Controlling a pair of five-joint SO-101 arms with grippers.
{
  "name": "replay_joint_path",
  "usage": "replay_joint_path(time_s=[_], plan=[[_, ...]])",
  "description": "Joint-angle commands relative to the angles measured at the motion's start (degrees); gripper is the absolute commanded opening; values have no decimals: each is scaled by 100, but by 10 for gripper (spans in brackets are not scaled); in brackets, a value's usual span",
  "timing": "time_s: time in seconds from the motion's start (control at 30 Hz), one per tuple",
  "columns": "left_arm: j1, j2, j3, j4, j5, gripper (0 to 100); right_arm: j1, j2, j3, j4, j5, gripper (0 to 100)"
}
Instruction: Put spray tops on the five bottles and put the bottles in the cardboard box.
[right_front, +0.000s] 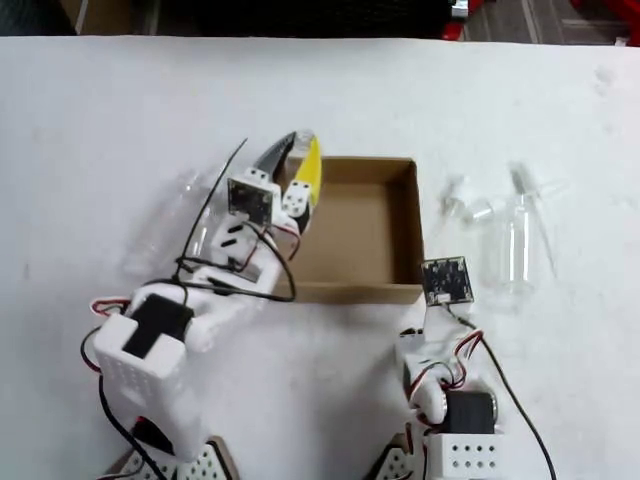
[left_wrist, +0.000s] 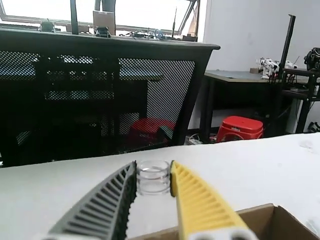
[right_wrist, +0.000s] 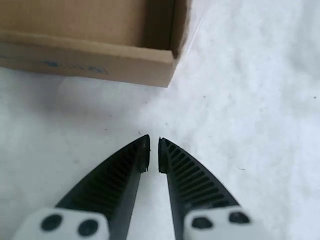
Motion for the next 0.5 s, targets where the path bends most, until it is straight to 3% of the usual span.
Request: replay_joint_path(time_s=[0.0, 0.47], plan=[[-180, -40, -105, -440, -88, 22, -22, -4, 53, 31, 53, 15], [-189, -31, -79, -387, -88, 24, -13, -4, 53, 31, 53, 15]])
